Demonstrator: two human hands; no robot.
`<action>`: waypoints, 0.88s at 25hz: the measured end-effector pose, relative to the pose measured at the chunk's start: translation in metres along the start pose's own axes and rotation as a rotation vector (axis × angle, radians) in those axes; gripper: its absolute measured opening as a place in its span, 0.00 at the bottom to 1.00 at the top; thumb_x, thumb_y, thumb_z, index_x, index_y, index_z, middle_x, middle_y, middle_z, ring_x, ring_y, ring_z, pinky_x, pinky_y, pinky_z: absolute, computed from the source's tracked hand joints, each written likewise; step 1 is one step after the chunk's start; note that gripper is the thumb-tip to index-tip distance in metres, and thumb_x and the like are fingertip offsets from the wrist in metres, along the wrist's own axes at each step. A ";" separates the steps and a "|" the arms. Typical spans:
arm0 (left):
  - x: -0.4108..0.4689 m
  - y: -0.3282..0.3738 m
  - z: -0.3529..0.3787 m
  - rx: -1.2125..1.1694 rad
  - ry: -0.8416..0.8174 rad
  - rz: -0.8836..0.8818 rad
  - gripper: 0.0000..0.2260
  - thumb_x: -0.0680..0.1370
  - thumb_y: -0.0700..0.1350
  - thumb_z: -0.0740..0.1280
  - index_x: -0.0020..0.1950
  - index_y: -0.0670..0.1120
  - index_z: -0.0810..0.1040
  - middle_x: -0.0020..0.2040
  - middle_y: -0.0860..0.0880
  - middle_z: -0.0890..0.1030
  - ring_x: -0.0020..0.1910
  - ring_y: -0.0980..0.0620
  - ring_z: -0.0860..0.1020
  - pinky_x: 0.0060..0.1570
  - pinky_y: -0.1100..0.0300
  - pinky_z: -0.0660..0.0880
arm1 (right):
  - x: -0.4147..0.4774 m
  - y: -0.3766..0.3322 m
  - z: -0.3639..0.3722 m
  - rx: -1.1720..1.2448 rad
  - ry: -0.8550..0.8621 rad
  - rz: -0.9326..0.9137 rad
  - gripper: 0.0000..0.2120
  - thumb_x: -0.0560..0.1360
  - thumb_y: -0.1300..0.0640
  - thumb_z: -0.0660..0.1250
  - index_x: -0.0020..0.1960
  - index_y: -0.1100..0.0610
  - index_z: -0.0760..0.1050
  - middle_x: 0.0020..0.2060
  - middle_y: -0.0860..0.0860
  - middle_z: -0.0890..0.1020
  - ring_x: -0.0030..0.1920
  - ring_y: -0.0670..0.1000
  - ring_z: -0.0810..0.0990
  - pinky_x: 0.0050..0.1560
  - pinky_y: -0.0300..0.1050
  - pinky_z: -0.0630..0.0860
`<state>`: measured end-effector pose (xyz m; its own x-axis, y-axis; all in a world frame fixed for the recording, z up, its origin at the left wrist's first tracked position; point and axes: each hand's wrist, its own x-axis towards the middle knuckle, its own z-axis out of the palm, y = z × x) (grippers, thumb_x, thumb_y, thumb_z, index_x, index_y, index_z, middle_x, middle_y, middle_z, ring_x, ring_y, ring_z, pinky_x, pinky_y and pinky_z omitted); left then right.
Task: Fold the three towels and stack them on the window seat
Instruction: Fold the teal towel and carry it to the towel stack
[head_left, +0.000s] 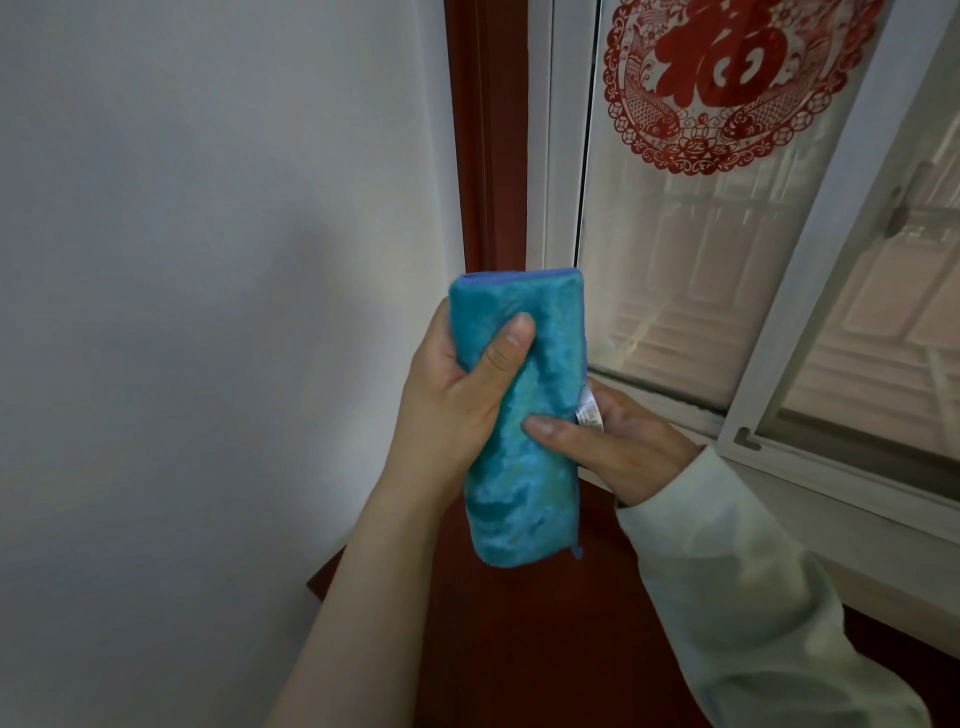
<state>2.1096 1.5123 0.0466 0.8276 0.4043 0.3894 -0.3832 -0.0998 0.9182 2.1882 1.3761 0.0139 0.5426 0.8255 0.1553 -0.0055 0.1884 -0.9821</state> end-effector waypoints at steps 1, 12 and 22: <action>0.000 -0.003 -0.002 0.001 -0.008 -0.048 0.19 0.77 0.53 0.71 0.64 0.44 0.76 0.57 0.42 0.84 0.54 0.43 0.85 0.53 0.44 0.83 | 0.000 -0.002 0.000 0.020 0.015 -0.013 0.17 0.79 0.62 0.63 0.68 0.56 0.73 0.61 0.56 0.82 0.62 0.56 0.81 0.61 0.53 0.78; -0.008 -0.035 -0.008 -0.047 -0.133 -0.273 0.12 0.80 0.38 0.68 0.63 0.45 0.78 0.57 0.44 0.85 0.55 0.44 0.85 0.52 0.51 0.83 | 0.002 -0.005 -0.024 0.097 0.169 0.034 0.15 0.78 0.58 0.65 0.65 0.53 0.75 0.57 0.54 0.84 0.58 0.55 0.83 0.54 0.49 0.82; -0.002 -0.038 0.001 -0.051 0.013 -0.256 0.25 0.75 0.39 0.75 0.69 0.54 0.72 0.56 0.48 0.86 0.54 0.47 0.86 0.50 0.53 0.84 | 0.008 0.004 -0.048 -0.009 0.111 -0.052 0.38 0.72 0.63 0.68 0.72 0.39 0.54 0.56 0.59 0.84 0.55 0.57 0.85 0.48 0.51 0.83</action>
<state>2.1231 1.5149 0.0106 0.8950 0.4225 0.1430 -0.1820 0.0531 0.9819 2.2333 1.3577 0.0064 0.6315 0.7508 0.1934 0.0324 0.2237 -0.9741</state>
